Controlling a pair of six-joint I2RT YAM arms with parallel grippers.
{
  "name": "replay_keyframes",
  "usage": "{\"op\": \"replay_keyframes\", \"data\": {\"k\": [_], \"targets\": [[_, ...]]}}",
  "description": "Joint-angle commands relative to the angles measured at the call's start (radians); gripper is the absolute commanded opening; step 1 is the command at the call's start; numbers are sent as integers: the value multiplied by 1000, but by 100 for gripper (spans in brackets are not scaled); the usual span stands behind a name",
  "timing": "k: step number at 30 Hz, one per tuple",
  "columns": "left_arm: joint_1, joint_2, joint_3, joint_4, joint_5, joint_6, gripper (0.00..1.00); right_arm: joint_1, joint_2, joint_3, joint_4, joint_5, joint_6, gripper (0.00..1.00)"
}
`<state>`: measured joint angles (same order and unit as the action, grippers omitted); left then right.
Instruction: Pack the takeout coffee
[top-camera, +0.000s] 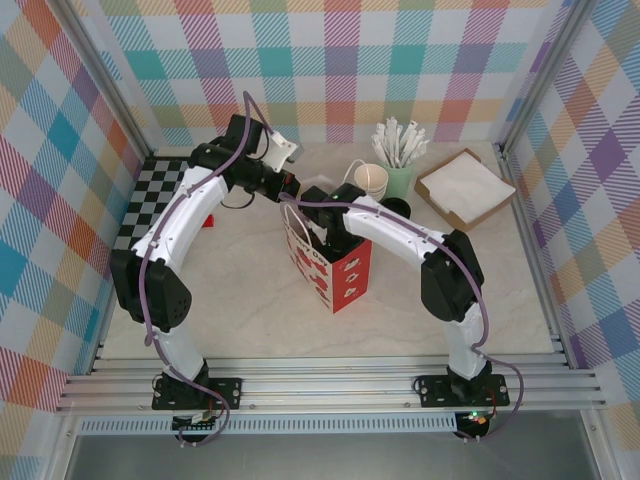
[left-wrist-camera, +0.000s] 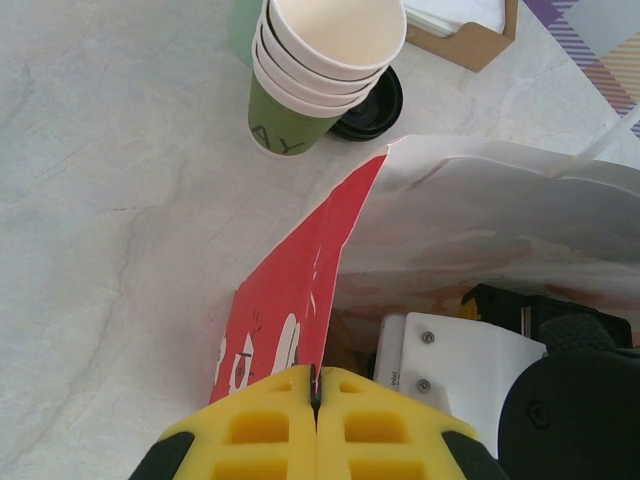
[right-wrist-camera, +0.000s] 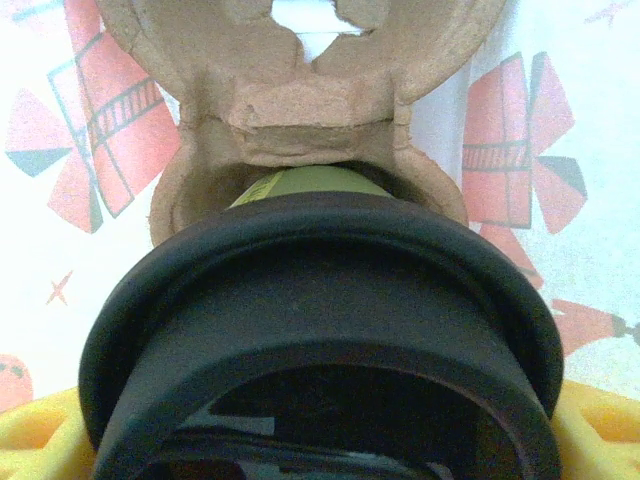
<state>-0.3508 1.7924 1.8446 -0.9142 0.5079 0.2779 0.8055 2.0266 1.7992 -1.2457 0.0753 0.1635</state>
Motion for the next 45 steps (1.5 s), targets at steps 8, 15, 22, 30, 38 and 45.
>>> {"op": "replay_keyframes", "data": {"k": [8,15,22,30,38,45], "targets": [[1,13,18,-23,26,9,0,-11,40,-34,26,11,-21,51],[1,13,19,-23,28,10,0,-11,43,-35,16,11,-19,51],[1,18,19,-22,34,8,0,-12,55,-37,13,21,-16,50],[1,21,27,-26,27,-9,0,-13,69,-52,19,16,-24,50],[1,21,27,-28,28,-4,0,-14,66,-103,31,15,-13,50],[1,30,36,-30,24,-18,0,-16,67,-131,41,17,-5,50]]}}
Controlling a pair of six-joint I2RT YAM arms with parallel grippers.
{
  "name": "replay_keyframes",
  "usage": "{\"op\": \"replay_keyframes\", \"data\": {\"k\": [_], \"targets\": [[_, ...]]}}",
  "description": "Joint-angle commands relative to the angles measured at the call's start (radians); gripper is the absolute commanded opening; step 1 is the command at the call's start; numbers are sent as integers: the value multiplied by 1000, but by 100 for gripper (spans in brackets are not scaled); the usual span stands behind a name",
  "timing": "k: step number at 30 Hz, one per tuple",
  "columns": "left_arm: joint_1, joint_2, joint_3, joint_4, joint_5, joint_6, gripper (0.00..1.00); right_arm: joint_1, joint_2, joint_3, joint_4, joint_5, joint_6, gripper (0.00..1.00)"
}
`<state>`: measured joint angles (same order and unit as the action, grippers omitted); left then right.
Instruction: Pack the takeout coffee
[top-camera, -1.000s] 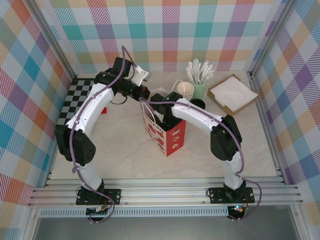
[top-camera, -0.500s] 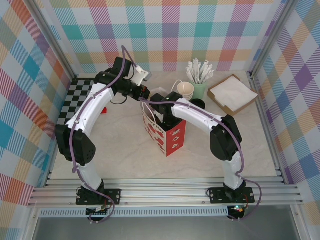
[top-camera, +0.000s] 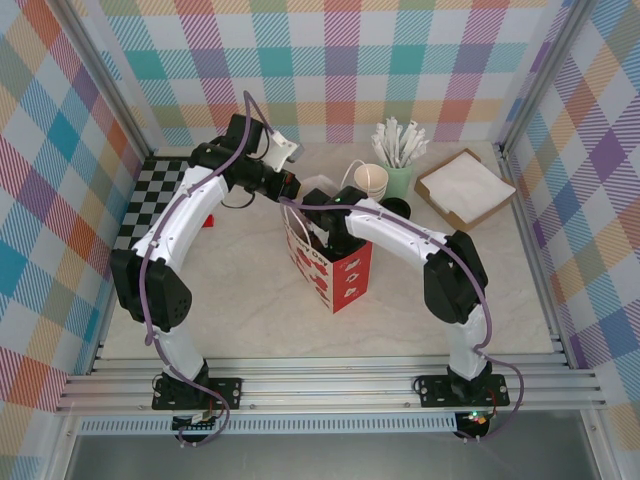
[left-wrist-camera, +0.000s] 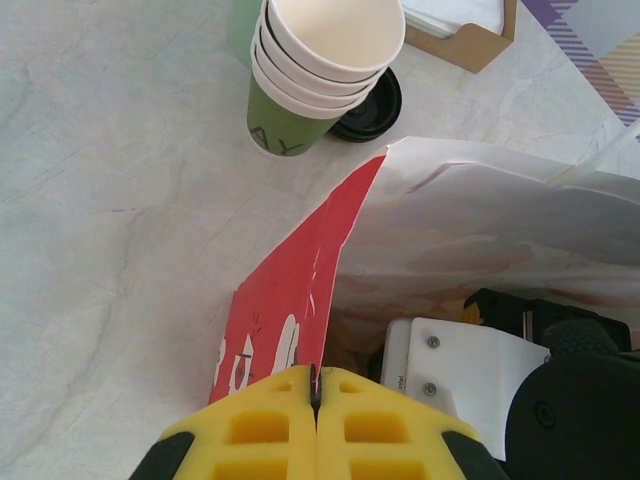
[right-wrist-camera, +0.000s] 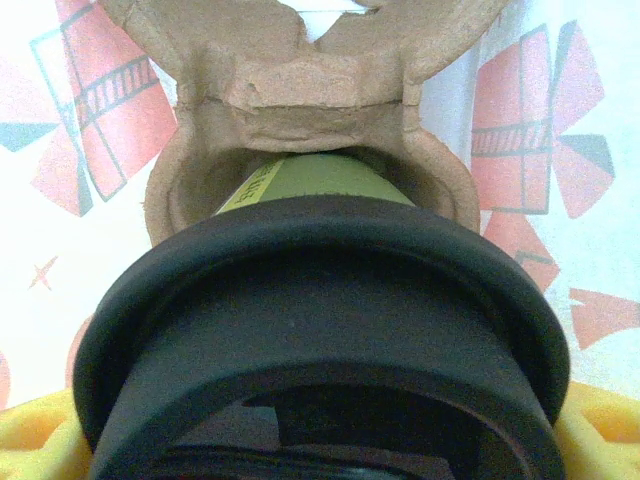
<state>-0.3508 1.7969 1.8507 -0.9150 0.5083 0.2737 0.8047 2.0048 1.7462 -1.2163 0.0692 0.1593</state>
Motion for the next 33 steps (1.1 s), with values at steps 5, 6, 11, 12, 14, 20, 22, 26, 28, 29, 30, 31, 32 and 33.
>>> {"op": "replay_keyframes", "data": {"k": [5,6,11,12,14,20,22,26,28,29,30,31,32,33], "targets": [[1,33,38,-36,28,-11,0,-19,101,-96,38,19,-6,50],[1,34,38,-36,27,-11,0,-20,103,-97,45,17,-7,50],[1,41,43,-37,27,-25,0,-21,109,-102,69,14,-10,50],[0,45,47,-40,25,-30,0,-21,109,-103,72,14,-11,50],[1,52,61,-52,27,-36,0,-21,109,-106,80,17,-12,49],[1,56,66,-53,17,-41,0,-22,101,-120,113,20,-6,49],[1,58,64,-56,24,-31,0,-22,99,-120,118,18,-5,49],[1,63,62,-61,38,-26,0,-22,94,-122,124,20,-1,49],[1,65,62,-63,43,-25,0,-22,83,-129,137,20,2,49],[1,65,62,-63,45,-24,0,-22,77,-135,146,20,3,49],[1,65,60,-62,48,-25,0,-22,72,-140,153,22,5,49],[1,64,59,-61,51,-24,0,-23,68,-144,160,24,6,49],[1,64,57,-60,55,-25,0,-24,67,-147,166,26,8,49],[1,64,55,-59,57,-25,0,-24,67,-150,170,30,9,49]]}}
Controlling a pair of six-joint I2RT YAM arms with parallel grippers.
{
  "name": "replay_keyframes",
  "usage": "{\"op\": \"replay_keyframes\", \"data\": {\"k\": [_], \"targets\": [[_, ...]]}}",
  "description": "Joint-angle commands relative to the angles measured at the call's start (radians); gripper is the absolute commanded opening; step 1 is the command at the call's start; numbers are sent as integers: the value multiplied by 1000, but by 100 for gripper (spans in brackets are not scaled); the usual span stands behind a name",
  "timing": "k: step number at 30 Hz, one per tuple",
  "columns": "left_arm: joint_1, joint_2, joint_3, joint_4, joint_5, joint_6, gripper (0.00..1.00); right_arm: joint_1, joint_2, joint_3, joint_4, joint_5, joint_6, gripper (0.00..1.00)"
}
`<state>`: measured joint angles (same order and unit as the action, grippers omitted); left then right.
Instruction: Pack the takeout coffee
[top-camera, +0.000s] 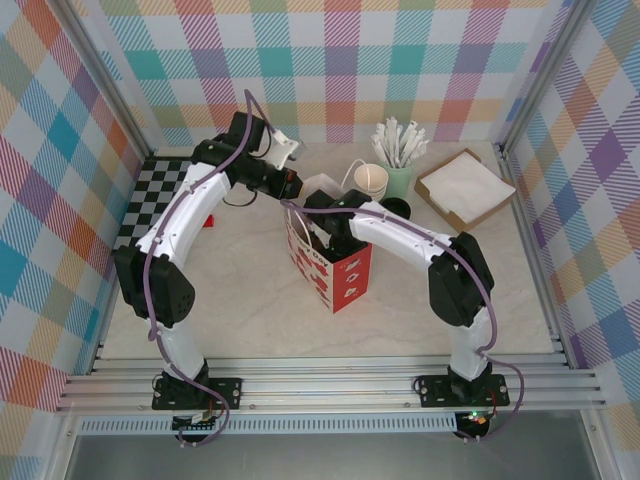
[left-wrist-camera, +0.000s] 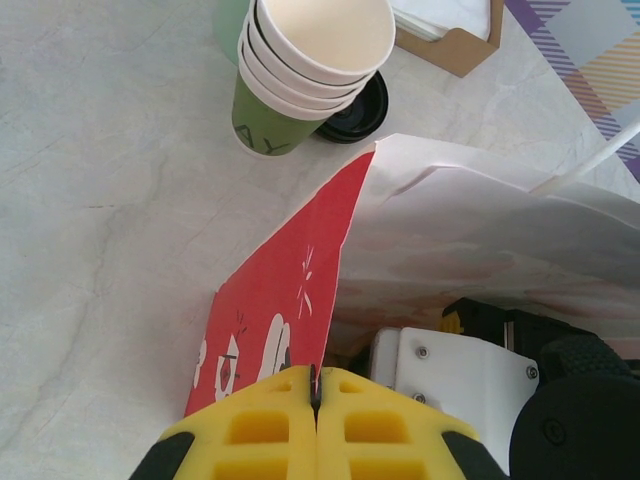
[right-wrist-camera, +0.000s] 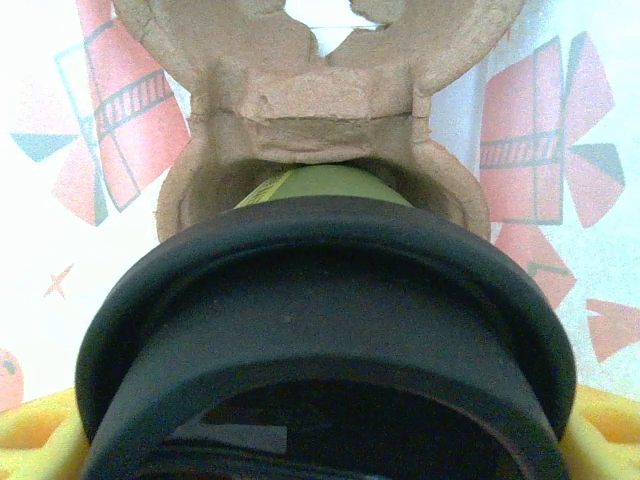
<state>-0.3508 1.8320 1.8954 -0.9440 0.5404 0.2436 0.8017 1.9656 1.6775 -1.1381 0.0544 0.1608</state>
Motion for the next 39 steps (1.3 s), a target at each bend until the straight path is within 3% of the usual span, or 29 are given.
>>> {"op": "replay_keyframes", "data": {"k": [1,21,26,39], "targets": [[1,29,8,-29,29,6,0,-20,107,-86,99,47,10,49],[1,6,11,-23,25,-21,0,-25,171,-155,86,44,-6,48],[1,15,11,1,2,-106,0,-25,174,-168,108,27,-7,46],[1,-5,-18,19,6,-110,0,-25,77,-144,89,32,49,47]]}}
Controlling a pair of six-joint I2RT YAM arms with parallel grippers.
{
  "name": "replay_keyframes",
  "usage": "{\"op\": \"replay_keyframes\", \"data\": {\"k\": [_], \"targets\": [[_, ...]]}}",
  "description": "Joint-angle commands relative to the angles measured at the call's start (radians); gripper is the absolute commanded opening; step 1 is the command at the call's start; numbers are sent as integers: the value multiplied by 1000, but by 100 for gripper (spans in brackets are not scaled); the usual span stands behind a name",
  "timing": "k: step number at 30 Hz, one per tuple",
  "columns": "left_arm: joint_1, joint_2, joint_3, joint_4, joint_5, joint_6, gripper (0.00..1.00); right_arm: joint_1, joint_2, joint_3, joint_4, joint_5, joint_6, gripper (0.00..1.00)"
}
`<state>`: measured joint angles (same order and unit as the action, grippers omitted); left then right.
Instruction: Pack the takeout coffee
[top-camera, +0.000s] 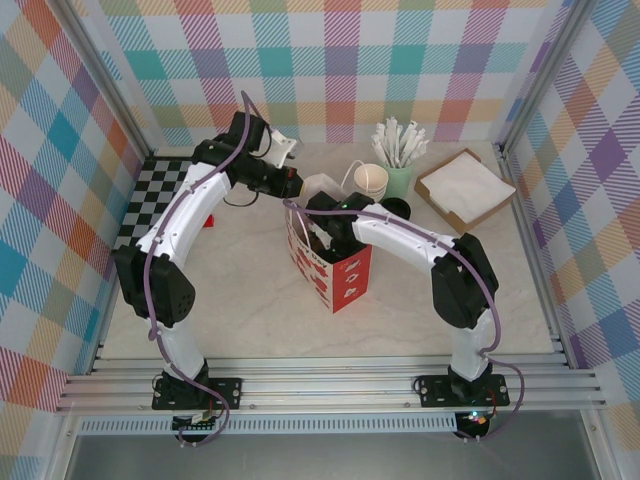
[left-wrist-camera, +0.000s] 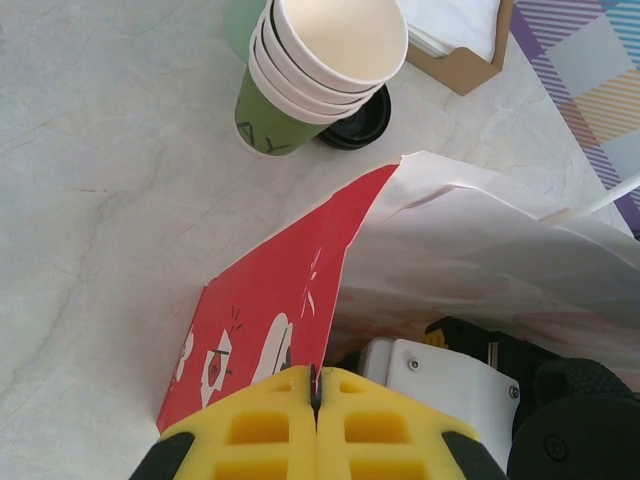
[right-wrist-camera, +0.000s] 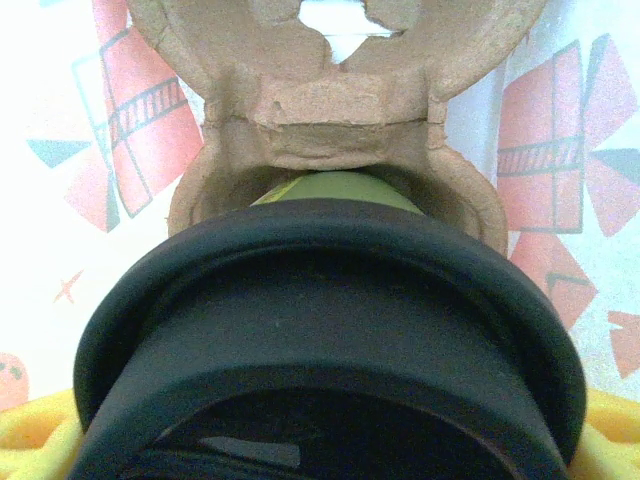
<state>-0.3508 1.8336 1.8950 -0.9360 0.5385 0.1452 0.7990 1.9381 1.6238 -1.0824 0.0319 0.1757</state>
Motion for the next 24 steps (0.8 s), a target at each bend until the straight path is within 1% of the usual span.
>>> {"op": "replay_keyframes", "data": {"k": [1,5,9,13,16,18,21,24], "targets": [[1,-8,-20,11,5,-12,0,-23,114,-99,42,53,33,46],[1,-23,-36,26,-5,-18,0,-19,164,-110,54,40,47,47],[1,-28,-27,14,-13,-13,0,-6,146,-82,38,38,44,47],[1,-37,-41,23,-23,-13,0,-2,128,-47,-2,67,44,48],[1,-37,-39,27,-31,-16,0,-1,104,-83,31,63,51,48],[1,-32,-26,15,-35,-18,0,-1,116,-112,57,54,54,48],[1,-31,-34,11,-30,-14,0,0,147,-111,54,40,56,47],[1,-31,-42,14,-10,1,0,2,135,-80,33,54,50,48]]}}
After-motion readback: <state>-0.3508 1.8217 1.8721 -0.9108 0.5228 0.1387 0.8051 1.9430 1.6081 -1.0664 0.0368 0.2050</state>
